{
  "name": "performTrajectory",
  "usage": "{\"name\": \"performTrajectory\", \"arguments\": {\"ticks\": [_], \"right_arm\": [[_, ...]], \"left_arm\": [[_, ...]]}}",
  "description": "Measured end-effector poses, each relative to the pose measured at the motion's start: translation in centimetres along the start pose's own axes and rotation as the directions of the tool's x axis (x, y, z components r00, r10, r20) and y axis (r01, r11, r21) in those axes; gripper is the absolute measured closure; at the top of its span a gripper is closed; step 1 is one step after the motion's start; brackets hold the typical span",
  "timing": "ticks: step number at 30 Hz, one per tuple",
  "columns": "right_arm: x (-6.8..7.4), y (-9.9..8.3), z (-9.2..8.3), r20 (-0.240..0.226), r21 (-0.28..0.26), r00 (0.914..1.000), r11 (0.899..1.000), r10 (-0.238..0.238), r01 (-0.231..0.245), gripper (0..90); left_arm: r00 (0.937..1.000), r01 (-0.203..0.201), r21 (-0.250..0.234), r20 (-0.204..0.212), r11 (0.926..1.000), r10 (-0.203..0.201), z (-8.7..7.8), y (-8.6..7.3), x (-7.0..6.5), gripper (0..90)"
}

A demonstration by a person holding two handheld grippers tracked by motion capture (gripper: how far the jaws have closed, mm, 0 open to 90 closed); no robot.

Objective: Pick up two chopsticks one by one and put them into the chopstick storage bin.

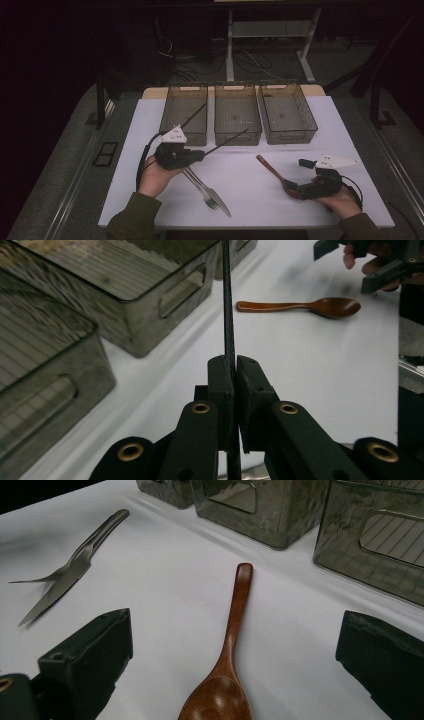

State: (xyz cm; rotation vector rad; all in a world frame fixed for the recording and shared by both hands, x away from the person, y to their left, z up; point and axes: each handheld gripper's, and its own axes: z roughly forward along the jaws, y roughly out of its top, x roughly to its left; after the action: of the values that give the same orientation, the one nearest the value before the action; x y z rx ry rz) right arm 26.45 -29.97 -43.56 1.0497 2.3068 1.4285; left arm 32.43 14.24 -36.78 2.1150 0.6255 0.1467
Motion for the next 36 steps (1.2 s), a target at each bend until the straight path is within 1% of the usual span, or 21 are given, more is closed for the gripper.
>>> {"name": "performTrajectory", "arguments": {"ticks": [5, 10, 11, 14, 16, 18, 19, 22, 24, 27, 30, 31, 32, 34, 36], "right_arm": [[0.0, 0.0, 0.0, 0.004, 0.000, 1.0000, 1.000, 0.002, -0.002, 1.2], [-0.1, 0.0, 0.0, 0.005, 0.001, 1.0000, 1.000, 0.004, -0.004, 1.2], [-0.1, 0.0, 0.0, 0.004, 0.001, 1.0000, 1.000, 0.004, -0.004, 1.2], [-0.1, 0.0, -0.1, 0.004, -0.003, 1.0000, 1.000, 0.009, -0.009, 1.2], [-0.1, 0.0, -0.1, 0.003, 0.000, 1.0000, 1.000, 0.006, -0.006, 1.2], [-0.1, 0.0, -0.1, 0.006, -0.006, 1.0000, 1.000, -0.001, 0.001, 1.2], [-0.1, 0.0, -0.1, 0.003, -0.001, 1.0000, 1.000, 0.008, -0.008, 1.2], [-0.1, 0.0, -0.1, 0.004, -0.005, 1.0000, 1.000, 0.007, -0.007, 1.2], [-0.1, 0.0, -0.1, 0.003, -0.008, 1.0000, 1.000, 0.006, -0.006, 1.2], [-0.1, 0.0, -0.1, 0.004, -0.010, 1.0000, 1.000, 0.007, -0.007, 1.2], [-0.1, 0.0, -0.1, 0.003, -0.010, 1.0000, 1.000, 0.008, -0.008, 1.2], [-0.1, 0.0, -0.1, 0.003, -0.011, 1.0000, 1.000, 0.009, -0.008, 1.2], [-0.1, 0.0, -0.1, 0.003, -0.010, 1.0000, 1.000, 0.006, -0.006, 1.2], [-0.1, 0.0, -0.1, 0.003, -0.011, 1.0000, 1.000, 0.008, -0.008, 1.2], [-0.1, 0.0, -0.2, 0.003, -0.012, 0.9999, 1.000, 0.011, -0.011, 1.2]], "left_arm": [[0.9993, 0.013, -0.023, -0.034, 0.9997, -0.014, -0.7, 0.7, 1.5, 84.9], [0.9977, 0.017, -0.024, -0.066, 0.9996, -0.019, -1.1, 1.7, 2.8, 84.8], [0.9970, 0.018, -0.019, -0.074, 0.9997, -0.019, -1.2, 1.9, 3.1, 84.8], [0.9953, 0.022, -0.028, -0.094, 0.9994, -0.024, -1.4, 2.4, 4.0, 84.9], [0.9937, 0.025, -0.026, -0.108, 0.9994, -0.028, -1.5, 2.8, 4.5, 84.9], [0.9917, 0.030, -0.027, -0.124, 0.9992, -0.033, -1.6, 3.1, 5.1, 84.9], [0.9907, 0.034, -0.031, -0.131, 0.9989, -0.038, -1.6, 3.3, 5.5, 84.9], [0.9878, 0.043, -0.032, -0.148, 0.9986, -0.047, -1.6, 3.7, 6.4, 84.8], [0.9854, 0.055, -0.038, -0.159, 0.9978, -0.060, -1.5, 4.0, 6.9, 84.8], [0.9815, 0.055, -0.038, -0.181, 0.9978, -0.061, -1.4, 4.4, 7.7, 84.9], [0.9754, 0.066, -0.038, -0.208, 0.9971, -0.072, -1.1, 4.6, 8.5, 84.9], [0.9727, 0.064, -0.028, -0.222, 0.9975, -0.069, -1.0, 4.7, 8.8, 84.8], [0.9698, 0.071, -0.029, -0.232, 0.9971, -0.076, -0.9, 4.7, 9.0, 84.9], [0.9661, 0.086, -0.030, -0.242, 0.9958, -0.091, -0.7, 4.6, 9.7, 84.8], [0.9599, 0.103, -0.028, -0.259, 0.9943, -0.107, -0.5, 4.4, 10.2, 84.8]]}}
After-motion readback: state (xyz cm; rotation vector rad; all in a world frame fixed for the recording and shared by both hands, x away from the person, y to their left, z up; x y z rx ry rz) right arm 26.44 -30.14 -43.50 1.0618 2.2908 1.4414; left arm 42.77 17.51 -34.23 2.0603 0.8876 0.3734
